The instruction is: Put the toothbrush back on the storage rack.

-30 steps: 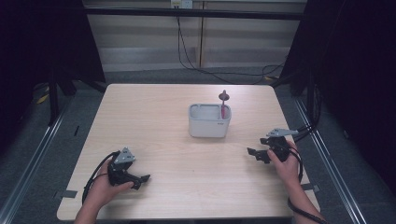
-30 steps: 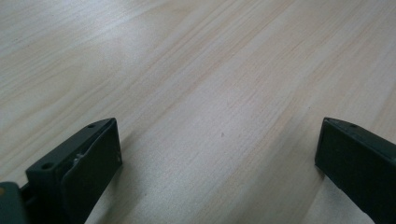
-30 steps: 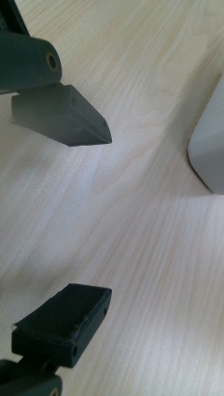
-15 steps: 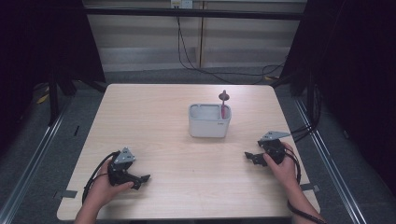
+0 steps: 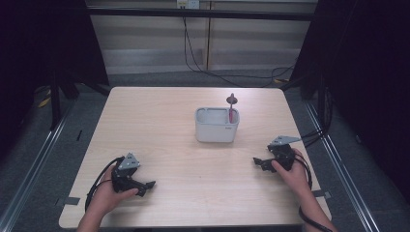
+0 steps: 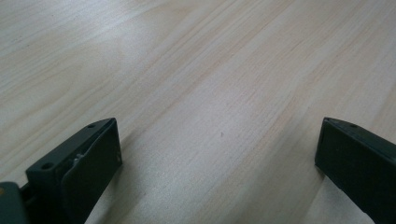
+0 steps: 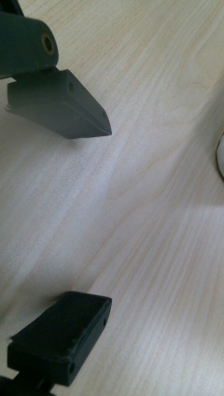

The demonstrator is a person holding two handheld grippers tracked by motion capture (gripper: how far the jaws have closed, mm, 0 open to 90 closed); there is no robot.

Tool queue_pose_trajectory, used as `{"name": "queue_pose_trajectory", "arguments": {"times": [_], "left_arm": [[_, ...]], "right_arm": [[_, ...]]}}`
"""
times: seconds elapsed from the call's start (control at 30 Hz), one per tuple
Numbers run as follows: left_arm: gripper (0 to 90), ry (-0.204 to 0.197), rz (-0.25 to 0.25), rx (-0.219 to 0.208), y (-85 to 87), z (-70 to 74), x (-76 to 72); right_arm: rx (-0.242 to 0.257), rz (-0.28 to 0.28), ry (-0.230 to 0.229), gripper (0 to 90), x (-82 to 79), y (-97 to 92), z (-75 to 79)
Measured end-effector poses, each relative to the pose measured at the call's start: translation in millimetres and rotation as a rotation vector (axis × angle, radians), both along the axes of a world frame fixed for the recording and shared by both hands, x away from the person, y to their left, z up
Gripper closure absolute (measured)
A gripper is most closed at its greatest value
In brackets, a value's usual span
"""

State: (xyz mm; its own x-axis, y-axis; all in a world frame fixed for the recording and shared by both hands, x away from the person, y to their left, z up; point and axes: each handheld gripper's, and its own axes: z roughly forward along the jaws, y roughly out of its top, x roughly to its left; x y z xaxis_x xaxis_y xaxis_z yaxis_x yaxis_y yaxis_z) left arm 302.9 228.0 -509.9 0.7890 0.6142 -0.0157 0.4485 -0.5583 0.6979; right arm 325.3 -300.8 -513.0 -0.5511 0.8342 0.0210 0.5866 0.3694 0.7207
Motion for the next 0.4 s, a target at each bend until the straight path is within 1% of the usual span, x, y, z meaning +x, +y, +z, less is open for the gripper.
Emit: {"name": "queue_pose_trajectory", "arguments": {"times": [0.2, 0.4], "left_arm": [[0.0, 0.000, -0.001, -0.001, 0.0, 0.0, 0.0], [0.0, -0.004, 0.000, 0.001, 0.2, 0.0, 0.2]], "right_arm": [[0.000, -0.012, 0.005, 12.7, 0.6, 0.8, -0.2], [0.001, -0.014, 0.005, 12.7, 0.7, 1.0, -0.3]]}}
